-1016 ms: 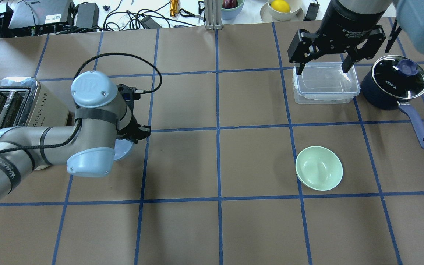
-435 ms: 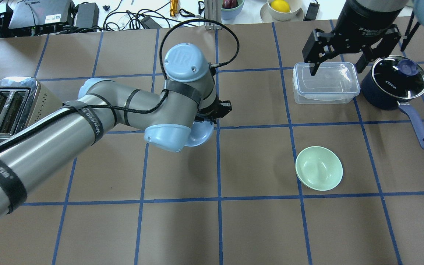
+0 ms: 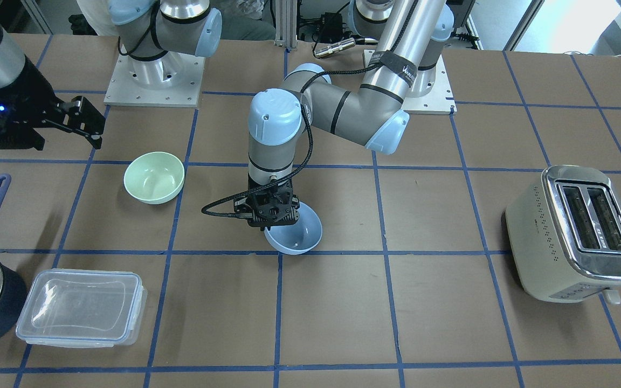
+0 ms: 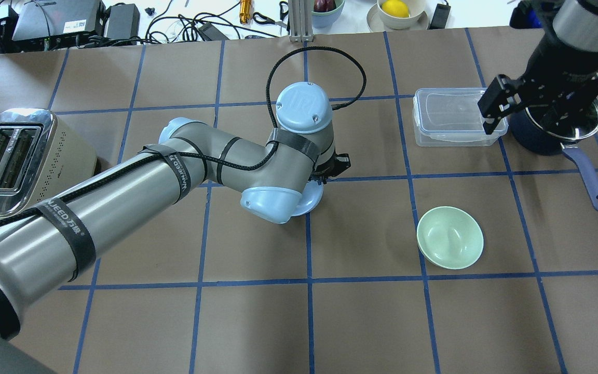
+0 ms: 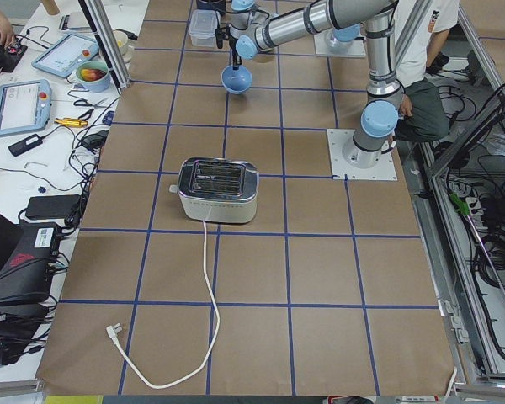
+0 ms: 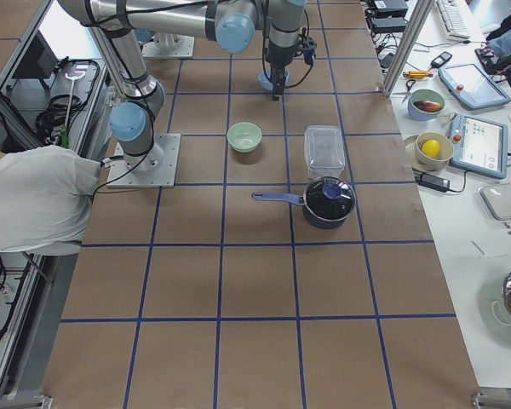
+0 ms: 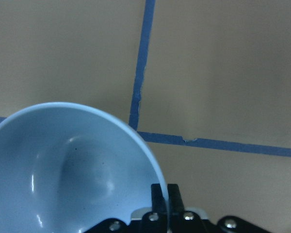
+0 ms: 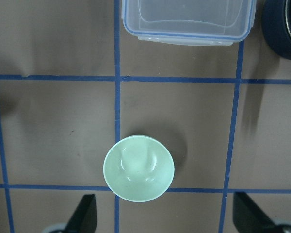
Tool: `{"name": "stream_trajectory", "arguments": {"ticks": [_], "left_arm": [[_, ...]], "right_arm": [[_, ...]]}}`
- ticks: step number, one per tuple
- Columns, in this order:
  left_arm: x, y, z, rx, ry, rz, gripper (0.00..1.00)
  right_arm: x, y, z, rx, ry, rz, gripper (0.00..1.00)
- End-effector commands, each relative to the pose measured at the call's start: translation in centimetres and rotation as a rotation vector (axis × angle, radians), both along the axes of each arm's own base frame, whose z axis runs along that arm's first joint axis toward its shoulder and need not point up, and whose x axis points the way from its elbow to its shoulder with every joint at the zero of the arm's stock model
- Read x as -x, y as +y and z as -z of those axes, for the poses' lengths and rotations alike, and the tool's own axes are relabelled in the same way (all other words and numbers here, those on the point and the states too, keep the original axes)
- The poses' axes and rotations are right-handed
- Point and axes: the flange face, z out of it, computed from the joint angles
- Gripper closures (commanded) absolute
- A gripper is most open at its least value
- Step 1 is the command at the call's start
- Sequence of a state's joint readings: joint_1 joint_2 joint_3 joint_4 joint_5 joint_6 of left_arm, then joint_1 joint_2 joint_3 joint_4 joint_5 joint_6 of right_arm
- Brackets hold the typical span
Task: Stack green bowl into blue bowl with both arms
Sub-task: 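Release blue bowl, withdraw left gripper while right gripper grasps the green bowl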
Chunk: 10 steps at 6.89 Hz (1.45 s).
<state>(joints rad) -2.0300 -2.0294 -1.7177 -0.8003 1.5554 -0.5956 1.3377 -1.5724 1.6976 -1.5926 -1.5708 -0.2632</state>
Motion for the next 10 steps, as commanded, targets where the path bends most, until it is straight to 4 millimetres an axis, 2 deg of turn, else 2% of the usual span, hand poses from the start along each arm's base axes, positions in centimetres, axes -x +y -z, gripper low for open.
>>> {"name": "stream_trajectory", "arguments": {"ticks": [1,2,3,4,5,6,7,8,9,10], "left_arm": [[0.1,-1.5,-3.7,0.059,0.000,0.038,0.00],[-4.3,-3.4,-5.3,0.037,-0.037,0.101,0.00],[-10.6,-5.9,-8.7,0.063,-0.042,0.121,0.00],[-16.9,-6.2,-11.5,-0.009,-0.077,0.169,0.00],[-20.4,-4.6,-14.5,-0.069,-0.108,0.249,0.00],[-23.4,-3.5,-19.3,-0.044,-0.120,0.229,0.00],[-26.4,-2.1,-23.7,-0.085,-0.107,0.194,0.00],[-26.7,0.0,-28.9,-0.077,-0.116,0.188,0.00],[-26.7,2.3,-31.6,-0.118,-0.117,0.191,0.00],[-27.0,1.8,-31.3,-0.119,-0.114,0.185,0.00]], "right_arm": [[1.3,2.7,9.8,-0.028,-0.011,0.020,0.00],[0.9,4.0,12.1,-0.066,-0.021,0.023,0.00],[0.8,4.8,13.9,-0.080,-0.025,0.024,0.00],[0.6,5.7,16.8,-0.066,-0.008,0.030,0.00],[0.2,7.2,19.5,-0.041,0.001,0.033,0.01],[-0.2,8.4,21.2,-0.014,0.005,0.035,0.13],[-0.3,8.8,21.8,-0.012,0.004,0.037,0.55],[-0.3,8.8,22.3,-0.021,0.005,0.037,0.93],[-0.3,8.8,22.4,-0.027,0.003,0.037,1.00],[-0.2,8.6,22.3,-0.026,0.004,0.037,1.00]]}}
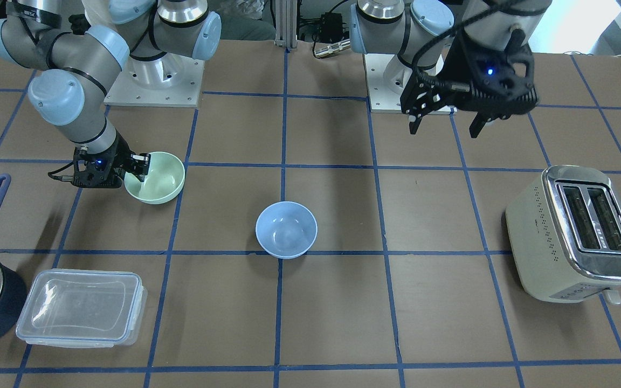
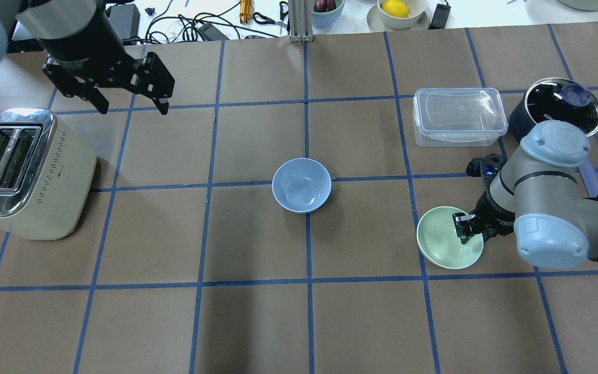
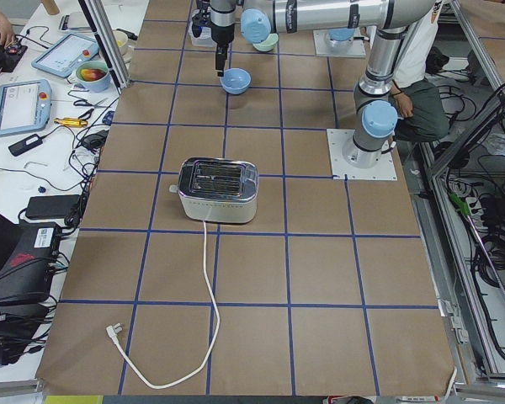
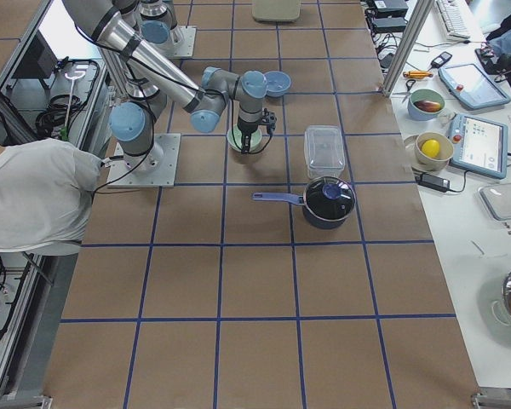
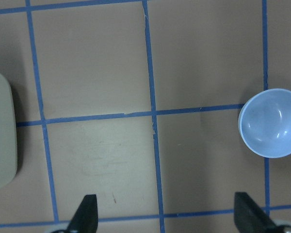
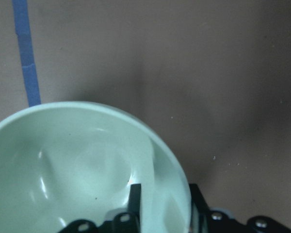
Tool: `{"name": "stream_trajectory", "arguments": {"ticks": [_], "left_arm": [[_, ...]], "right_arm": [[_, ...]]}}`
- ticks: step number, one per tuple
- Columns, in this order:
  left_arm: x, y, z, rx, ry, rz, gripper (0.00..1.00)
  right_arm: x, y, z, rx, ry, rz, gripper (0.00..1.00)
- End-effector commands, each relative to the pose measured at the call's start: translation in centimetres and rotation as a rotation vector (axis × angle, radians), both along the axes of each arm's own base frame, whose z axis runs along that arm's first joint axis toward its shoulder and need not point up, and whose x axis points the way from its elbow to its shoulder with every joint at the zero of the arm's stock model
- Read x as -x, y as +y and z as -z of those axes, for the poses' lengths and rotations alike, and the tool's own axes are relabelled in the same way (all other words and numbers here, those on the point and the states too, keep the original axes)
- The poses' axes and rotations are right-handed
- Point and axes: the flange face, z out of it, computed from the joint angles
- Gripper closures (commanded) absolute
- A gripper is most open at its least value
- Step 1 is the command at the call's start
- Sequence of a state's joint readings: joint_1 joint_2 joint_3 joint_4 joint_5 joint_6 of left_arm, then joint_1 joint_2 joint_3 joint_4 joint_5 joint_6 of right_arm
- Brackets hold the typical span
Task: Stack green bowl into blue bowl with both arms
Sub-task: 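Carry the green bowl with the right gripper and lower it into the blue bowl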
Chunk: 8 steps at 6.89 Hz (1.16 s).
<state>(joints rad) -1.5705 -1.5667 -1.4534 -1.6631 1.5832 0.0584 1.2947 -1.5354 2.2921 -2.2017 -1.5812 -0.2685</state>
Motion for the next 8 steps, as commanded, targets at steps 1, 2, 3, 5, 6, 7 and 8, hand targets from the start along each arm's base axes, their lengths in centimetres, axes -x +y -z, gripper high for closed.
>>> {"name": "stream_trajectory", "arguments": {"ticks": [1,2,3,5,6,7,8], "left_arm": [[-0.5,-1.1,-0.1,0.026,0.000,-0.009,0.00],[-0.9,-2.1,0.1,0.046,0.013,-0.017,0.00],[-1.0,-2.5,0.6,0.038,0.004,-0.018,0.00],[-0.6,-2.5,0.8,0.046,0.000,-0.012,0.00],[-0.6,-2.5,0.7,0.051,0.000,-0.012,0.00],[-0.6,-2.5,0.7,0.051,0.000,-0.012,0.00],[-0.6,-2.5,0.7,0.051,0.000,-0.012,0.00]], "right_arm": [[0.2,-0.7,-0.7,0.018,0.005,0.008,1.00],[0.3,-2.0,-2.5,0.061,-0.010,0.044,1.00],[-1.3,-4.1,-4.9,0.101,-0.134,0.080,1.00],[-4.8,-7.9,-9.6,0.106,-0.216,0.112,1.00],[-9.8,-9.5,-10.0,0.094,-0.214,0.139,1.00],[-14.9,-9.7,-10.0,0.072,-0.206,0.188,1.00],[-19.3,-9.9,-10.1,0.075,-0.204,0.261,1.00]]}}
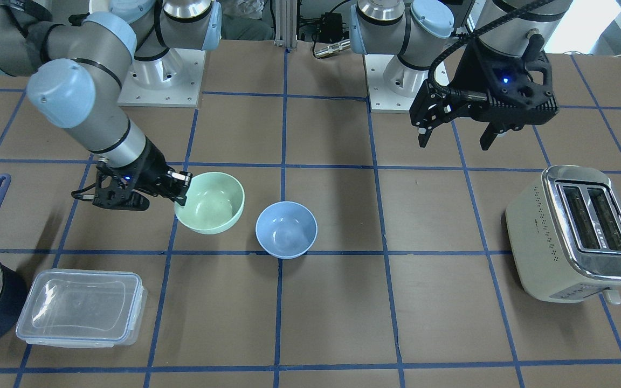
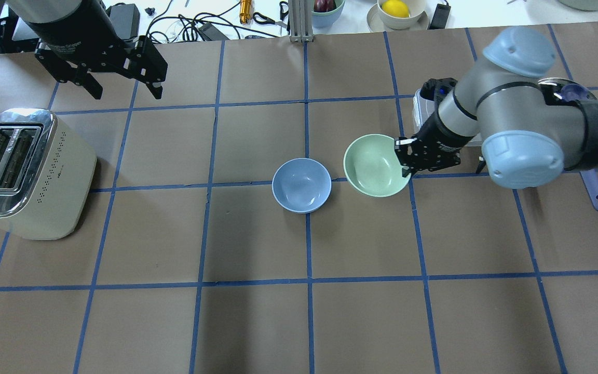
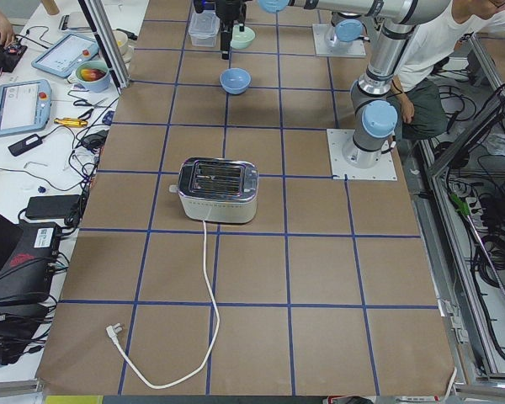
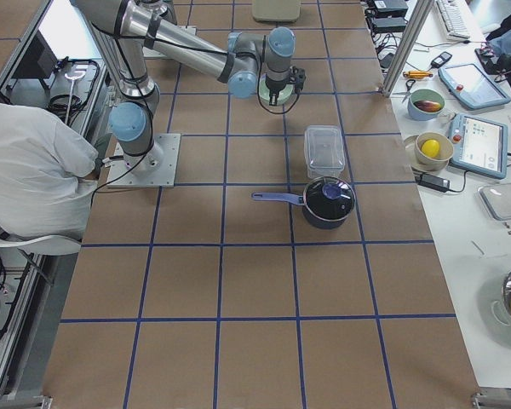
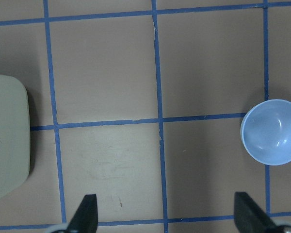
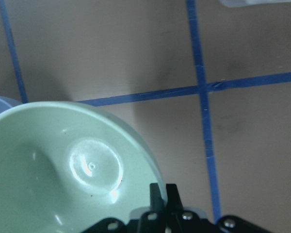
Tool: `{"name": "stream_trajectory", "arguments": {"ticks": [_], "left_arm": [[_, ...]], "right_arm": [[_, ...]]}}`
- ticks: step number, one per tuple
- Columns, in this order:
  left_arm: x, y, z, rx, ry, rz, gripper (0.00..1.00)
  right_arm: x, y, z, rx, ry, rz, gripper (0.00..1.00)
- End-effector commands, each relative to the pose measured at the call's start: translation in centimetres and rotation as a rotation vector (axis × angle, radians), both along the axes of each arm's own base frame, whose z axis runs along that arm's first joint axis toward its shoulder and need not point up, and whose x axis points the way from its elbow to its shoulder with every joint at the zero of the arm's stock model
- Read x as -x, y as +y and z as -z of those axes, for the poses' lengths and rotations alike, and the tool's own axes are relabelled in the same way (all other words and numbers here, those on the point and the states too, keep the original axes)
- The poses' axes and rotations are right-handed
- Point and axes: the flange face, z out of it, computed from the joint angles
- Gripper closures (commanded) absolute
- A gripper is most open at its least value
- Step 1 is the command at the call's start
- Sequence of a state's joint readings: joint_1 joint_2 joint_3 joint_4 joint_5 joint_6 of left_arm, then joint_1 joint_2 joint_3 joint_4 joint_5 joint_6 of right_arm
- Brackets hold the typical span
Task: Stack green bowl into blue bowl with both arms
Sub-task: 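Carry the green bowl with the right gripper and lower it into the blue bowl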
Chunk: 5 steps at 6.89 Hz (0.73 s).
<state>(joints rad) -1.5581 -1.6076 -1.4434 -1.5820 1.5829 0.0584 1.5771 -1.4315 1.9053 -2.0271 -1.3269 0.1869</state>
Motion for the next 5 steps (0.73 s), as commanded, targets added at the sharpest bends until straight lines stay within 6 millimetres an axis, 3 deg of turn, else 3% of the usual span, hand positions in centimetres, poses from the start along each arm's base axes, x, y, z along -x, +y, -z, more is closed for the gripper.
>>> {"name": "stream_trajectory", "arguments": {"ticks": [1,3,4,5], "left_arm": [[0.1,0.0,0.1,-0.001,0.000,-0.003,0.00],[0.1,0.0,0.1,-0.001,0.001,-0.009,0.00],[0.1,0.0,0.1,-0.001,0.002,-0.009,0.00],[0.1,0.0,0.1,-0.001,0.002,-0.009,0.00]], "right_arm": [[-9.1,0.0,1.1,-0.028,0.021,0.048,1.00],[-12.2,-0.5,4.8,-0.026,0.019,0.025,1.00],[-12.5,-0.7,6.3,-0.050,0.011,0.022,1.00],[-12.4,-0.8,6.7,-0.049,0.025,0.010,1.00]]}}
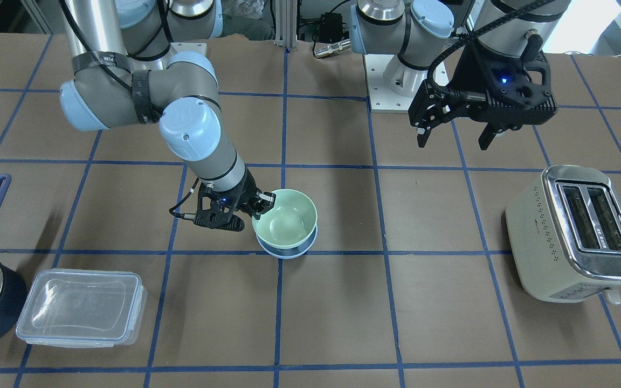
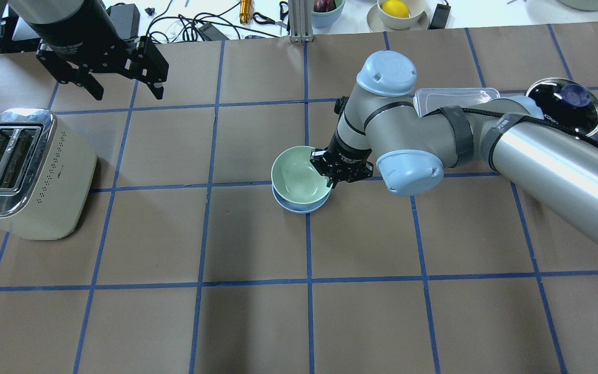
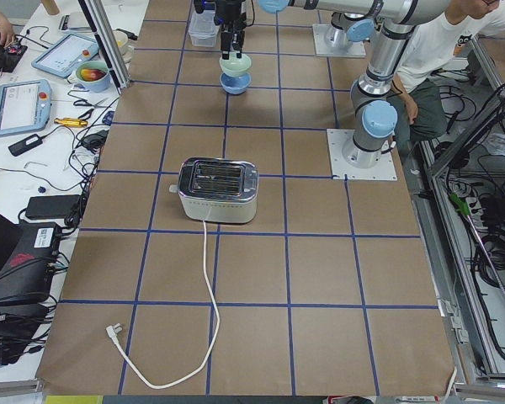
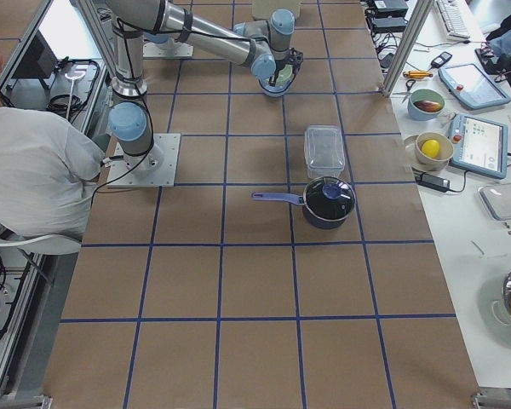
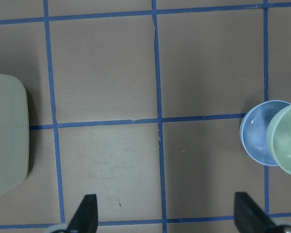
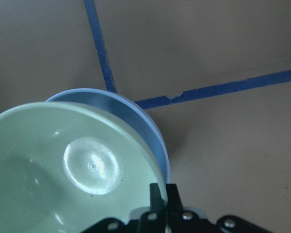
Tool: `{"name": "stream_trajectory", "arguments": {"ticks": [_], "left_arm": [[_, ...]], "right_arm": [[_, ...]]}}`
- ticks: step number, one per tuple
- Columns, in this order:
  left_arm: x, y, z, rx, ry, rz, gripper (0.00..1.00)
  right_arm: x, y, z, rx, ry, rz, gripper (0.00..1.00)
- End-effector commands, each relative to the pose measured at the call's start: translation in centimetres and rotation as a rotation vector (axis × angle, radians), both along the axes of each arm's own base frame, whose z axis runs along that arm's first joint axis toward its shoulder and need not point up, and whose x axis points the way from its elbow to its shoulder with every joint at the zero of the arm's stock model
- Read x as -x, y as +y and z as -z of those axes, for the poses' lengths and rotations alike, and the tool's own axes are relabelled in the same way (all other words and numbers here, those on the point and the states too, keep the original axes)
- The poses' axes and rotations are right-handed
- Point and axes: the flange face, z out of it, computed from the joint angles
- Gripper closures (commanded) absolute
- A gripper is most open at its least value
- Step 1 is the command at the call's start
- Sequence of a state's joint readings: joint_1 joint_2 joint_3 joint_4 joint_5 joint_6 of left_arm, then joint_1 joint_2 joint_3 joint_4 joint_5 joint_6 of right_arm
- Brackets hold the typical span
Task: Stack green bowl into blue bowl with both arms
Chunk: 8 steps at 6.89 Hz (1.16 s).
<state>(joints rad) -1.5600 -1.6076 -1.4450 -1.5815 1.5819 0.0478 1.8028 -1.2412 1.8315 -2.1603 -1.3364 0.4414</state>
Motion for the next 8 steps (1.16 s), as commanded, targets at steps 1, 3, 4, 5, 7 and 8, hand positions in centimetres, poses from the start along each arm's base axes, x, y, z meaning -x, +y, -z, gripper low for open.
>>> {"name": "stream_trajectory", "arguments": {"ticks": [1,3,4,5,7,8], "left_arm": [[0.0,0.0,0.0,0.000,-0.001,0.000,0.00],[0.0,0.0,-0.2,0.003,-0.001,0.003,0.00],[0.0,0.1,-0.1,0.002,-0.001,0.003,0.00],[0.0,0.0,0.0,0.000,-0.001,0.003,0.00],[0.1,0.0,0.0,0.000,0.000,0.003,0.00],[0.1,0.0,0.0,0.000,0.000,0.003,0.00]], "right_arm": [[-0.2,-0.2,0.9,-0.006,0.015,-0.010,0.25],[1.7,-1.7,-2.3,0.062,0.058,-0.003,0.00],[4.2,-1.8,-8.2,0.119,0.079,-0.012,0.00],[7.4,-1.9,-12.6,0.123,0.081,0.011,0.00],[11.3,-0.6,-19.5,0.098,0.212,-0.029,0.00],[12.2,0.5,-22.3,0.057,0.242,-0.084,0.00]]}}
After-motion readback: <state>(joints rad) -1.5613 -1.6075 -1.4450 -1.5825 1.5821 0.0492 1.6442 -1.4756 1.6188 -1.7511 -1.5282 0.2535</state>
